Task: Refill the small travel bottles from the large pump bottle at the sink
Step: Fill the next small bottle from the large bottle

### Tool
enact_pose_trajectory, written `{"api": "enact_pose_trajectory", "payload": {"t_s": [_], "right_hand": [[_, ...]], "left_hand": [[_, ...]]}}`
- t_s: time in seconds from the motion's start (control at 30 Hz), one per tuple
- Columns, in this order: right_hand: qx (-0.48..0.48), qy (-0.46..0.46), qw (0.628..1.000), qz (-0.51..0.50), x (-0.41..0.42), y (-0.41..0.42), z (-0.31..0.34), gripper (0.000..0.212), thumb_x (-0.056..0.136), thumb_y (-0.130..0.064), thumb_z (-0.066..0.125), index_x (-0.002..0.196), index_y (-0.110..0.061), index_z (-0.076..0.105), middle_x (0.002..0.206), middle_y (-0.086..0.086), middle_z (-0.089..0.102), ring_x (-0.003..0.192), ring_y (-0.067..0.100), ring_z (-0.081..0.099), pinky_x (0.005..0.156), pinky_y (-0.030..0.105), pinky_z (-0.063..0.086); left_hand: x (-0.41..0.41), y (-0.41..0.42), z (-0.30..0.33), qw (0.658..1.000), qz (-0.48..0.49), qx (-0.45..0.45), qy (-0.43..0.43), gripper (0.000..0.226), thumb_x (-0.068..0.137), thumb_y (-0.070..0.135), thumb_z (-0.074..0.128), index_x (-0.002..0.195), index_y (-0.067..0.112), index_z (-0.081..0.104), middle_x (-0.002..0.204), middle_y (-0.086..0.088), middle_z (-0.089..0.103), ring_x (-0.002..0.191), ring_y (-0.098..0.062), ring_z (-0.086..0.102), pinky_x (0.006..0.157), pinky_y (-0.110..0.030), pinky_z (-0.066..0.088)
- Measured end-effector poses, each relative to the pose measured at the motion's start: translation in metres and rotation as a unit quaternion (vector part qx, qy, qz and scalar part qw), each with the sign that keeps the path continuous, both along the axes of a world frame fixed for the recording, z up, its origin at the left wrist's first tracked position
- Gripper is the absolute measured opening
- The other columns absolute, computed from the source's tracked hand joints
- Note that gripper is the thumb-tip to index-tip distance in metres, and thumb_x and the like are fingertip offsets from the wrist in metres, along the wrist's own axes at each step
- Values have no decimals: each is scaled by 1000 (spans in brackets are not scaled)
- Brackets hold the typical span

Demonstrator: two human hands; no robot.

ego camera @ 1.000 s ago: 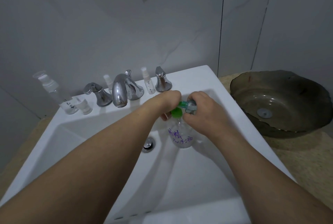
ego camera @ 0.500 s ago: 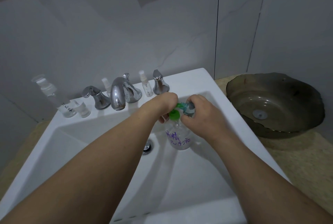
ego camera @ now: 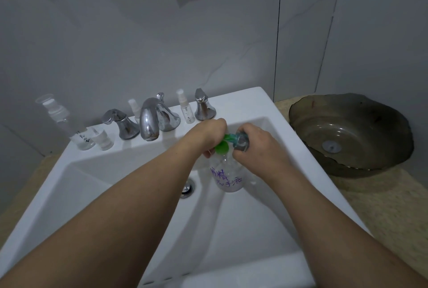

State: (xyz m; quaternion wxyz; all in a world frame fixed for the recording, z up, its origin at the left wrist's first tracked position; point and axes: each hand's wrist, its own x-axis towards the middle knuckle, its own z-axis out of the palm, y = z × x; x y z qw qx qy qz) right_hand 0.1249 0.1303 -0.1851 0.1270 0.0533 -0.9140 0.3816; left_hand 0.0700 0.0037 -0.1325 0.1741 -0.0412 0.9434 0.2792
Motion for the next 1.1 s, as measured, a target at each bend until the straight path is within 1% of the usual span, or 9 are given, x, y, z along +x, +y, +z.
{"api": "enact_pose_trajectory", "payload": {"t_s": [0.13,0.27,0.43,0.5,0.6,0.73,0.83,1.0,1.1], "right_hand": [[-20,-17,1000,-7,3,2,1,26,76,-18,67,97,-20,53,94,-4,59,85,18,57,71,29,46],[-21,-23,999,-12,5,1,2,27,77,-21,67,100,-20,52,96,-4,62,87,19,59,73,31,47],[1,-24,1000,-14,7,0,4,29,80,-27,67,103,-22,49,96,-7,60,87,17,59,72,33,49],[12,-22,1000,-11,8,0,4,30,81,-29,67,103,-22,49,98,-7,61,85,17,58,70,32,47],[16,-25,1000,-6,7,0,2,29,80,-31,67,102,-23,49,99,-7,61,83,16,55,68,30,45],[27,-31,999,-6,4,-1,2,28,81,-32,66,104,-21,55,99,-5,60,85,16,54,69,29,43],[36,-40,999,-9,4,-2,3,25,80,-32,64,100,-18,58,98,-2,62,91,20,57,70,31,45],[47,-47,998,-15,1,-3,2,24,77,-29,64,98,-18,57,93,-1,59,91,22,56,68,31,42],[48,-39,998,-14,1,-3,2,25,77,-30,64,97,-18,56,96,-1,61,90,22,56,66,30,41]], "left_hand": [[2,1,3,999,29,16,-21,45,95,28,20,85,2,55,85,-25,67,70,-37,67,78,-38,57],[2,-1,5,999,15,13,-37,50,93,33,20,97,-1,57,89,-26,67,75,-39,67,75,-40,57],[5,-1,11,998,11,-28,-63,49,94,35,20,103,3,57,94,-22,69,74,-33,65,54,-29,32],[4,0,10,998,10,-24,-62,51,93,34,20,104,2,58,94,-22,69,76,-33,65,56,-31,38],[1,2,7,999,14,-2,-50,50,92,30,21,104,0,59,92,-25,68,79,-38,67,76,-42,57],[3,6,3,999,-1,-41,-17,31,91,6,28,90,-3,58,90,-29,66,78,-41,69,79,-48,58],[2,7,0,993,-41,-111,30,28,88,-5,33,101,-5,57,91,-26,66,76,-38,70,75,-48,59],[5,4,0,972,-105,-189,91,27,90,-1,35,107,3,55,105,-22,63,85,-36,63,85,-45,54],[5,1,1,979,-93,-164,74,19,90,3,29,87,3,48,91,-23,65,77,-36,68,84,-45,55]]}}
